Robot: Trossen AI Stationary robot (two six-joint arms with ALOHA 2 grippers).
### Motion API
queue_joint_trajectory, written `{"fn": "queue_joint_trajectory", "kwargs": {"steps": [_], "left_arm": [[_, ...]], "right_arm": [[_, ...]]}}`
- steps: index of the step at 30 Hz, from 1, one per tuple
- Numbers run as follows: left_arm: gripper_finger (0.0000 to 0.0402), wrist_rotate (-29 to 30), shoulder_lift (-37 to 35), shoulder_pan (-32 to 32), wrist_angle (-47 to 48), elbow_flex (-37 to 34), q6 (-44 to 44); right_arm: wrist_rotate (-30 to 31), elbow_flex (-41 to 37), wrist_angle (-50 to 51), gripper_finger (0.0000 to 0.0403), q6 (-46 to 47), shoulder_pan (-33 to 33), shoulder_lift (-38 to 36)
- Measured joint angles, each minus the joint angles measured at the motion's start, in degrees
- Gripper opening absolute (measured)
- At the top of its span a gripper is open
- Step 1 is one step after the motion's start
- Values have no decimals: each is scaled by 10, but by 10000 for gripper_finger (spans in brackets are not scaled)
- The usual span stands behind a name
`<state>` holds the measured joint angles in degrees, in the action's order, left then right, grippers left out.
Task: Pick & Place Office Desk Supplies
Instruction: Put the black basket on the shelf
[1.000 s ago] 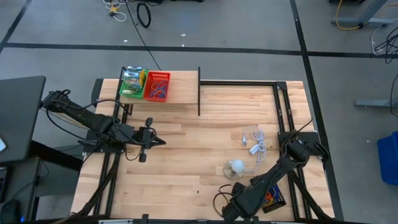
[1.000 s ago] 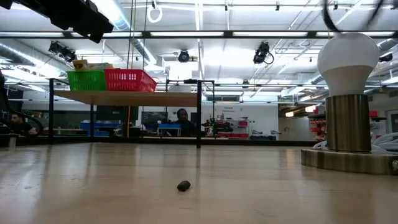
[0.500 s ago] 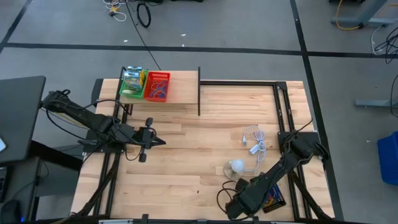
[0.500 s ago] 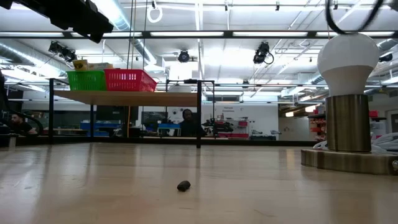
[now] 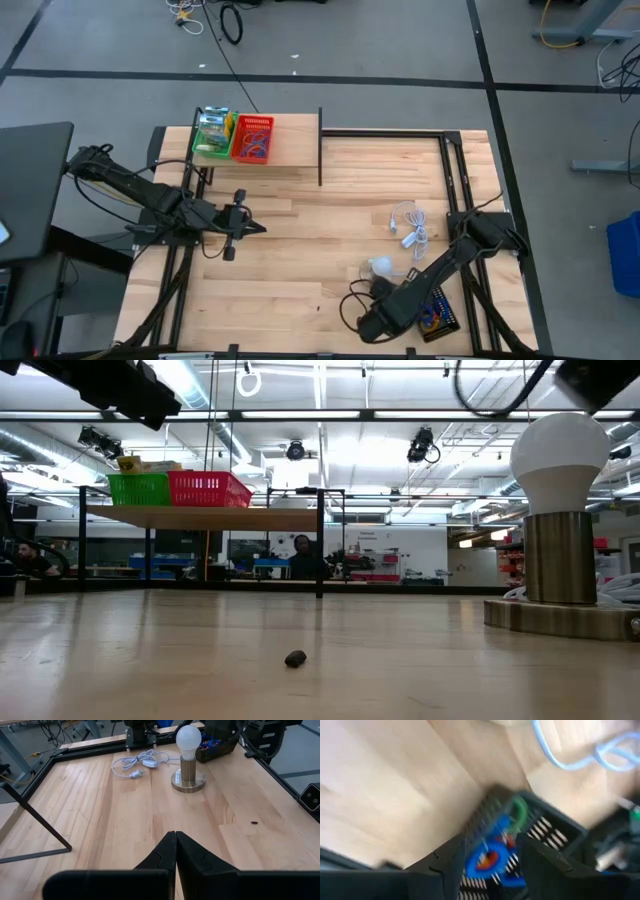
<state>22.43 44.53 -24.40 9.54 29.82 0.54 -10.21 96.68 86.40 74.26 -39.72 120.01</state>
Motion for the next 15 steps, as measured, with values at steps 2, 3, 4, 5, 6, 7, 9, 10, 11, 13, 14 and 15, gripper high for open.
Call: {"fn": "queue_joint_trajectory", "kwargs": {"steps": [2, 3, 4, 5, 6, 7, 9, 10, 11, 13, 14, 15], "left_arm": [[9, 0, 0, 0, 1, 0, 0], [9, -1, 0, 0, 2, 0, 0], [9, -3, 0, 0, 3, 0, 0], [9, -4, 0, 0, 3, 0, -1], [9, -5, 0, 0, 3, 0, -2], [9, -5, 0, 0, 3, 0, -2], [9, -5, 0, 0, 3, 0, -2], [9, -5, 0, 0, 3, 0, -2], [9, -5, 0, 0, 3, 0, -2], [9, -6, 0, 0, 3, 0, -2], [9, -6, 0, 0, 3, 0, -2], [9, -6, 0, 0, 3, 0, -2]], "right_arm": [[8, -6, -20, 185, 3, 5, 1], [10, -10, -27, 185, 3, 7, 1], [11, -15, -39, 185, 3, 9, 1], [12, -19, -50, 185, 2, 11, 1], [12, -24, -55, 185, 1, 12, 1], [12, -27, -52, 185, 1, 12, 1], [9, -34, -50, 185, 3, 12, 1], [7, -36, -46, 185, 5, 12, 1], [6, -36, -39, 185, 8, 12, 1], [0, -36, -37, 185, 8, 12, 1], [-3, -36, -40, 185, 8, 12, 1], [-4, -36, -40, 185, 8, 12, 1]]}}
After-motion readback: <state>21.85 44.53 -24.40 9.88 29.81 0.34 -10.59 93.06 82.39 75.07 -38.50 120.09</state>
